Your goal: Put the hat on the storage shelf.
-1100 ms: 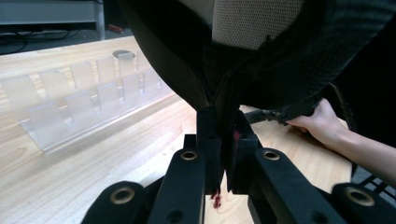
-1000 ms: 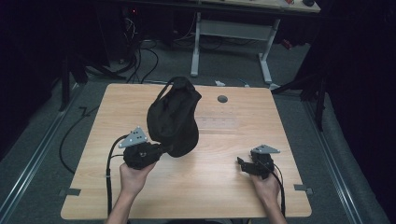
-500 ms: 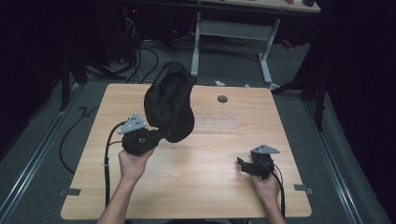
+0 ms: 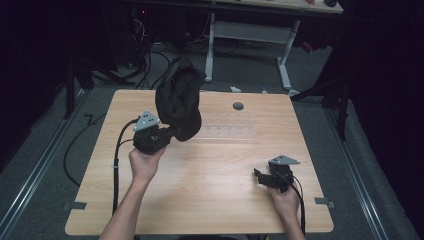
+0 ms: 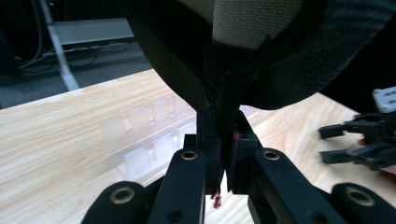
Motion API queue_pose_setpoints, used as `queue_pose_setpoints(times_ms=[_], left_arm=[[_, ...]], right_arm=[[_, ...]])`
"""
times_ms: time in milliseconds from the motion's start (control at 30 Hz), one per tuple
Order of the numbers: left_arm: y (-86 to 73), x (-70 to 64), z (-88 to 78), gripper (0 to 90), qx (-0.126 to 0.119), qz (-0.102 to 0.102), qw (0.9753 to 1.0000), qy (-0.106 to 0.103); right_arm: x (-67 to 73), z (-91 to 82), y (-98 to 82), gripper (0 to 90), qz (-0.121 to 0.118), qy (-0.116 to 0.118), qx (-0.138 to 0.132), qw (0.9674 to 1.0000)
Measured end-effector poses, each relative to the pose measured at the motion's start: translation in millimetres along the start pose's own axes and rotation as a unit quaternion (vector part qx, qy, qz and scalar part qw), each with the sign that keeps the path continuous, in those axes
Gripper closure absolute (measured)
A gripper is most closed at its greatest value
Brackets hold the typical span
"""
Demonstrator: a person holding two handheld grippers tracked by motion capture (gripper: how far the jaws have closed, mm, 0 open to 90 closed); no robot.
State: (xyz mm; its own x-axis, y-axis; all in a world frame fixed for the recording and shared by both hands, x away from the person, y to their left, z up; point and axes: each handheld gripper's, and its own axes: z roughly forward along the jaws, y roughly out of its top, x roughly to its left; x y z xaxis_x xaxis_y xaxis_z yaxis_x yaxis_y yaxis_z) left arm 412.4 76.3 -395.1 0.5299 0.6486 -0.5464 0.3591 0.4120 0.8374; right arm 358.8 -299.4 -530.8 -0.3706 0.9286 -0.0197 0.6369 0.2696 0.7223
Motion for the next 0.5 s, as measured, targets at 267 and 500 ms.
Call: queue_pose_setpoints(times_ms=[267,500], left_arm=[[4.3,16.0,4.6,86.1,0.042,0.059,0.9971,0.023],[4.3,19.7,18.2,86.1,-0.016,-0.001,0.9991,0.04]], right_arm=[[0.2,-0.1,0.0,32.2,0.001,0.0,0.0,1.0],[-0.1,-0.2,-0.2,32.1,-0.001,0.0,0.0,1.0]])
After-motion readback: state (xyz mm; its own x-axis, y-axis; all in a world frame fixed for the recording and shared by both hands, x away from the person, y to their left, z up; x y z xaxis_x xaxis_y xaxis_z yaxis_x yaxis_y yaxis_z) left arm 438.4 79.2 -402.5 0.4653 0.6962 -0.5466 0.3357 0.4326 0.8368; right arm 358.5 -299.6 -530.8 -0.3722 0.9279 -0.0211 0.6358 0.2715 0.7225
